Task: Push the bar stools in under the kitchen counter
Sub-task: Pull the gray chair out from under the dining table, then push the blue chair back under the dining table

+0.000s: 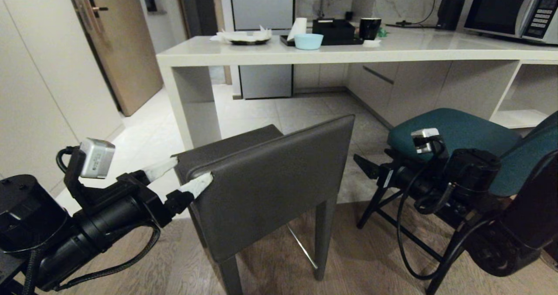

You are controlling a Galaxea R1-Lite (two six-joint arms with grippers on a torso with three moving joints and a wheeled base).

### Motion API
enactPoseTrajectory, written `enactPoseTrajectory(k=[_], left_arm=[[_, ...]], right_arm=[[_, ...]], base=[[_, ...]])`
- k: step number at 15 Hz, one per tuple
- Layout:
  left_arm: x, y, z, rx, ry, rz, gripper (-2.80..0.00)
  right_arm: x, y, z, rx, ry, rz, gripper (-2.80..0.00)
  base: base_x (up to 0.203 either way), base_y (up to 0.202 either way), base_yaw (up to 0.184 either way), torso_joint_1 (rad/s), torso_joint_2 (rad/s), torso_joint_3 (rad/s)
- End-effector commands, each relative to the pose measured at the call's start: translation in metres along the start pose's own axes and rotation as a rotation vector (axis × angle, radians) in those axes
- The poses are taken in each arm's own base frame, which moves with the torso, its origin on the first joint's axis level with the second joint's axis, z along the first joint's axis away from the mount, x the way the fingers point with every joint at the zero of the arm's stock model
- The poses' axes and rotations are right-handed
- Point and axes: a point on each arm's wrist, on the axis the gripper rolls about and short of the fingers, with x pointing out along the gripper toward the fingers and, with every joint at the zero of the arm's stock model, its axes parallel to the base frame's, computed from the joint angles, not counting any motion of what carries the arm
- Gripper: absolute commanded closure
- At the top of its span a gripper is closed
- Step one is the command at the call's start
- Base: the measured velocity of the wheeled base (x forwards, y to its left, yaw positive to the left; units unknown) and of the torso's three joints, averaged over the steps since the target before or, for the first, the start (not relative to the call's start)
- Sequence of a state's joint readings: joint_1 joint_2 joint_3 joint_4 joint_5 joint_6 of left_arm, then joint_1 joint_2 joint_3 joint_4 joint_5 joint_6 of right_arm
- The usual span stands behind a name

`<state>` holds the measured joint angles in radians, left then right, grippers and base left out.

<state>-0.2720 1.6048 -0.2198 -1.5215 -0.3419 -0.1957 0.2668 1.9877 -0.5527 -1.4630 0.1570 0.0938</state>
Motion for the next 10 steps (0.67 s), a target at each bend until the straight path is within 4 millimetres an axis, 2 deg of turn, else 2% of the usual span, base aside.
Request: enactPoseTrajectory(k=[1, 6, 10], left_arm=[[-0.011, -0.004, 0.021, 0.013, -0.101, 0.025, -2.8], [-0.043, -0.016, 0.06, 0.073, -0.27, 0.035, -2.8], [-0.084, -0.037, 0.086, 0.108, -0.299, 0.051, -2.8]], right_arm=[[-0.031, 0.008, 0.035, -0.007, -0.094, 0.001, -2.8], [-0.105, 0.024, 0.083, -0.02, -0.244, 0.001, -2.8], [-0.172, 0.036, 0.105, -0.033, -0.329, 0.0, -2.8]], base=[[0.0, 0.0, 0.0, 0.0, 0.0, 0.0], [0.0, 0.0, 0.0, 0.0, 0.0, 0.0], [0.0, 0.0, 0.0, 0.0, 0.0, 0.0]])
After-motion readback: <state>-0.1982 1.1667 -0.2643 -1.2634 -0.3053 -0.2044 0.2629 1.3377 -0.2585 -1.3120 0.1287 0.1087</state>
